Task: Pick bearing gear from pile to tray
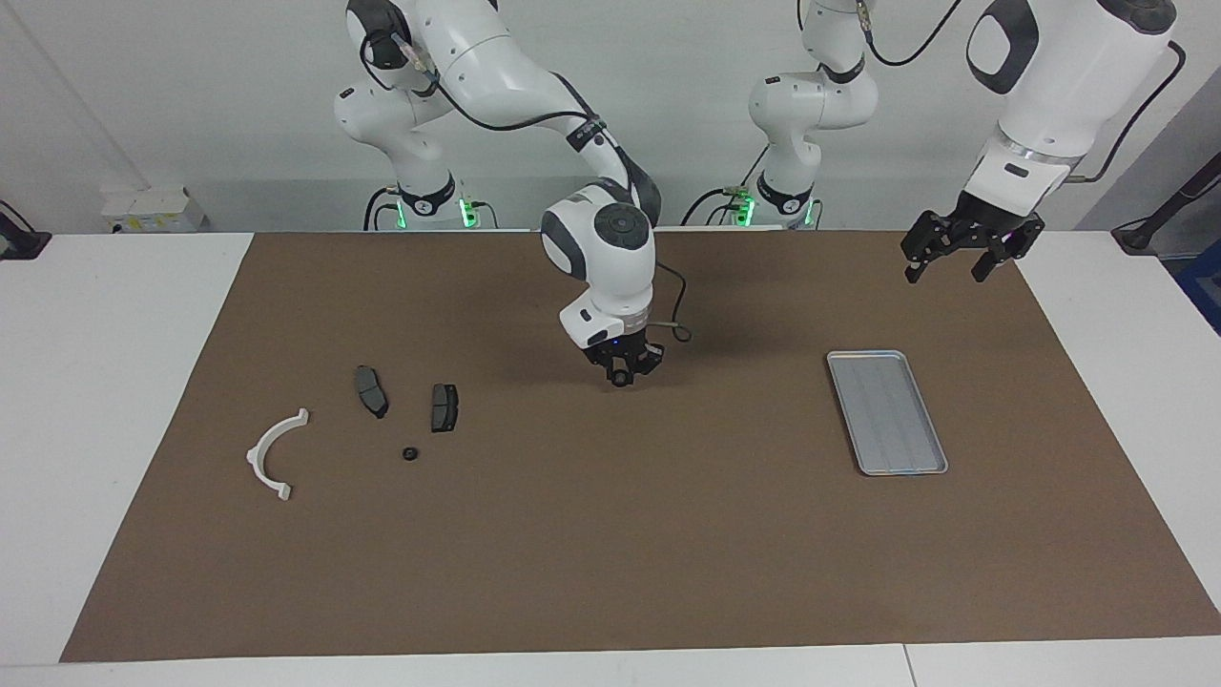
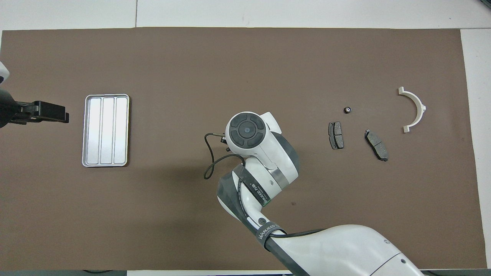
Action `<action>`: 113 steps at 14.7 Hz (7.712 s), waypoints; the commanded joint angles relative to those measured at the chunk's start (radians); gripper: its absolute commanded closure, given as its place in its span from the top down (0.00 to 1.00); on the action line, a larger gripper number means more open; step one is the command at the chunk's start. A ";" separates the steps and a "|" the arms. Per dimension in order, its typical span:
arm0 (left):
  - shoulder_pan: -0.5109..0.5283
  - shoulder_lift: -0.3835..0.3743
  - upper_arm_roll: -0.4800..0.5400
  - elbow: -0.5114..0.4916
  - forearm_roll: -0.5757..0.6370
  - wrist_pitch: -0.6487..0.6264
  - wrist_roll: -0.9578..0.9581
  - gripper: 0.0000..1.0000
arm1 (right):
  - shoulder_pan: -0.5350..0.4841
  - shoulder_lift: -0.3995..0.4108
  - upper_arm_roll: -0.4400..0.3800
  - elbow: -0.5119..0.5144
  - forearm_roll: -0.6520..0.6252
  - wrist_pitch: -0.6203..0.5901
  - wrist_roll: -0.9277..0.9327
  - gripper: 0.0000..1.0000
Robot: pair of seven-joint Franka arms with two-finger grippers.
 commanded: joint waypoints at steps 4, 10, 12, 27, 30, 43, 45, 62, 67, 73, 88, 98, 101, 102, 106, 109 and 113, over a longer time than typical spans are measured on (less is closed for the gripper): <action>-0.004 -0.012 0.005 -0.013 0.001 0.002 0.012 1.00 | -0.012 0.010 0.006 -0.050 -0.014 0.065 0.012 0.00; -0.004 -0.012 0.005 -0.013 0.001 0.002 0.012 1.00 | -0.017 0.020 0.007 -0.080 -0.012 0.125 0.015 0.00; -0.004 -0.012 0.005 -0.013 0.001 0.002 0.012 1.00 | -0.016 0.020 0.007 -0.077 -0.009 0.115 0.024 0.59; -0.240 0.080 -0.004 -0.056 -0.005 0.056 -0.523 1.00 | -0.451 -0.048 0.005 -0.047 -0.011 -0.040 -0.763 0.81; -0.335 0.192 -0.004 -0.056 -0.042 0.207 -0.683 1.00 | -0.491 -0.049 0.005 -0.082 -0.011 -0.007 -0.836 0.81; -0.647 0.506 0.005 -0.018 -0.028 0.499 -1.080 1.00 | -0.568 -0.040 0.005 -0.125 -0.011 0.072 -0.950 0.74; -0.653 0.510 0.005 -0.048 -0.028 0.528 -1.083 1.00 | -0.568 -0.037 0.005 -0.133 -0.011 0.091 -0.953 0.73; -0.690 0.540 0.006 -0.070 -0.008 0.576 -1.172 0.98 | -0.496 -0.080 0.010 0.036 -0.011 -0.155 -0.823 0.00; -0.687 0.540 0.006 -0.067 -0.008 0.582 -1.174 0.45 | -0.497 -0.082 0.012 0.028 -0.012 -0.149 -0.826 0.00; -0.675 0.537 0.019 -0.038 -0.008 0.508 -1.175 0.00 | -0.499 -0.083 0.012 0.025 -0.011 -0.149 -0.827 0.00; -0.095 0.155 0.031 -0.362 -0.004 0.446 -0.216 0.00 | -0.039 -0.068 0.015 0.028 -0.064 -0.070 -0.110 0.00; 0.034 0.175 0.034 -0.477 -0.002 0.581 0.021 0.00 | 0.011 0.027 0.015 -0.021 -0.080 0.082 -0.022 0.00; 0.034 0.192 0.034 -0.478 -0.001 0.598 0.015 0.00 | 0.004 0.026 0.015 -0.034 -0.080 0.084 -0.016 0.00; 0.035 0.201 0.034 -0.483 -0.002 0.614 0.015 0.00 | 0.000 0.026 0.015 -0.037 -0.077 0.087 -0.014 0.26; 0.034 0.213 0.032 -0.501 -0.002 0.642 0.012 0.00 | -0.003 0.026 0.015 -0.039 -0.077 0.096 0.006 0.84; 0.034 0.220 0.034 -0.506 -0.002 0.653 0.013 0.00 | -0.035 0.011 0.009 0.005 -0.075 0.069 -0.010 0.88; 0.034 0.218 0.034 -0.538 -0.002 0.683 0.013 0.03 | -0.205 -0.075 0.012 0.022 -0.064 0.050 -0.306 0.88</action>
